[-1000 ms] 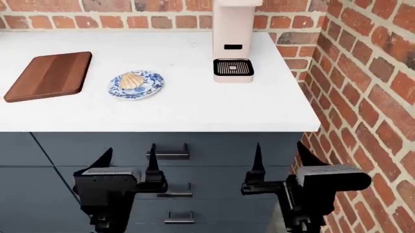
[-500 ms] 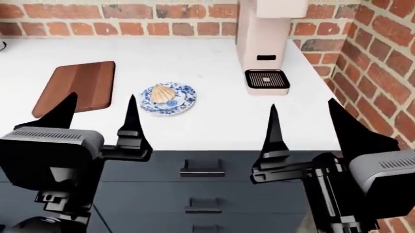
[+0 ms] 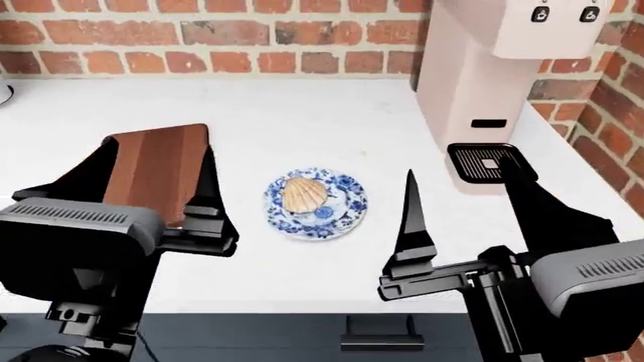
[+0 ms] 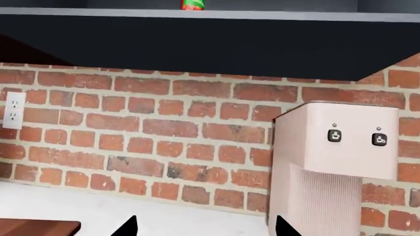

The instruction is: Pick the scallop from the plate and place it on the cutting board. Then pick the condiment bottle from the cabinet and place it next to the cutting board.

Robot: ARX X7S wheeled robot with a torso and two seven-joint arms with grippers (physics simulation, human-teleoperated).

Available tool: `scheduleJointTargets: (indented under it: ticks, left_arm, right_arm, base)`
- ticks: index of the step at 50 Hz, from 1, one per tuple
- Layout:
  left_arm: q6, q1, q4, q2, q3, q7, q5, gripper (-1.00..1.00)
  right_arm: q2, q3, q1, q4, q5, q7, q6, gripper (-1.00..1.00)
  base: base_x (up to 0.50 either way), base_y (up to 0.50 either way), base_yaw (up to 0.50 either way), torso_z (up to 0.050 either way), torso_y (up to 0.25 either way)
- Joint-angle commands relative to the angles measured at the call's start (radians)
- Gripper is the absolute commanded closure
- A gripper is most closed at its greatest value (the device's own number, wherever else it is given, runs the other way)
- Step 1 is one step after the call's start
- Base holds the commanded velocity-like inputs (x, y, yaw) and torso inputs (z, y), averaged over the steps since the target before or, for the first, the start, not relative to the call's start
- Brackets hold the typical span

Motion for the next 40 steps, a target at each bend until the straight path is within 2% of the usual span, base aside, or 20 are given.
scheduleJointTargets:
  ticks: [1, 5, 8, 11, 13, 15, 17, 23, 28, 33, 40]
  left_arm:
    - [-0.201, -0.051, 0.045, 0.019, -0.061, -0.009, -0.181, -1.0]
    - [-0.469, -0.204, 0.037, 0.1, -0.198, -0.075, -0.404, -1.0]
    - [-0.693, -0.387, -0.021, 0.141, -0.258, -0.195, -0.553, -1.0]
    - [-0.693, -0.547, -0.281, 0.013, -0.163, -0.585, -0.958, -1.0]
    - [-0.664, -0.656, -0.448, -0.073, -0.037, -0.885, -1.258, -1.0]
    - [-0.636, -0.76, -0.561, -0.164, 0.15, -1.016, -1.558, -1.0]
    - [-0.678, -0.852, -0.608, -0.21, 0.278, -1.022, -1.612, -1.0]
    - [-0.685, -1.065, -0.787, -0.3, 0.508, -0.909, -1.641, -1.0]
    - [-0.689, -1.193, -0.83, -0.348, 0.698, -0.727, -1.502, -1.0]
    - [-0.679, -1.266, -0.899, -0.351, 0.775, -0.604, -1.422, -1.0]
    - [-0.627, -1.31, -0.997, -0.322, 0.805, -0.458, -1.276, -1.0]
  right_arm:
    - [0.024, -0.053, 0.02, 0.008, -0.002, 0.017, -0.029, -1.0]
    - [0.023, -0.039, 0.019, 0.02, 0.036, 0.018, -0.044, -1.0]
    - [0.024, -0.028, 0.011, 0.034, 0.059, 0.007, -0.068, -1.0]
    - [0.025, -0.026, 0.005, 0.038, 0.064, 0.001, -0.082, -1.0]
    - [0.023, -0.025, 0.001, 0.047, 0.065, -0.006, -0.094, -1.0]
    - [0.018, -0.027, -0.001, 0.06, 0.069, -0.014, -0.104, -1.0]
    - [0.015, -0.023, -0.006, 0.075, 0.076, -0.022, -0.118, -1.0]
    - [0.007, -0.007, -0.022, 0.114, 0.098, -0.041, -0.156, -1.0]
    - [0.002, -0.003, -0.03, 0.144, 0.101, -0.054, -0.177, -1.0]
    - [-0.001, -0.004, -0.032, 0.154, 0.102, -0.058, -0.182, -1.0]
    - [-0.005, -0.014, -0.026, 0.161, 0.099, -0.057, -0.175, -1.0]
  base:
    - [0.5, 0.0, 0.0, 0.0, 0.0]
    - [0.26, 0.0, 0.0, 0.0, 0.0]
    - [0.0, 0.0, 0.0, 0.0, 0.0]
    - [0.0, 0.0, 0.0, 0.0, 0.0]
    - [0.0, 0.0, 0.0, 0.0, 0.0]
    - [0.0, 0.0, 0.0, 0.0, 0.0]
    - [0.0, 0.0, 0.0, 0.0, 0.008]
    - [0.0, 0.0, 0.0, 0.0, 0.0]
    - [0.0, 0.0, 0.0, 0.0, 0.0]
    - [0.0, 0.0, 0.0, 0.0, 0.0]
    - [0.0, 0.0, 0.0, 0.0, 0.0]
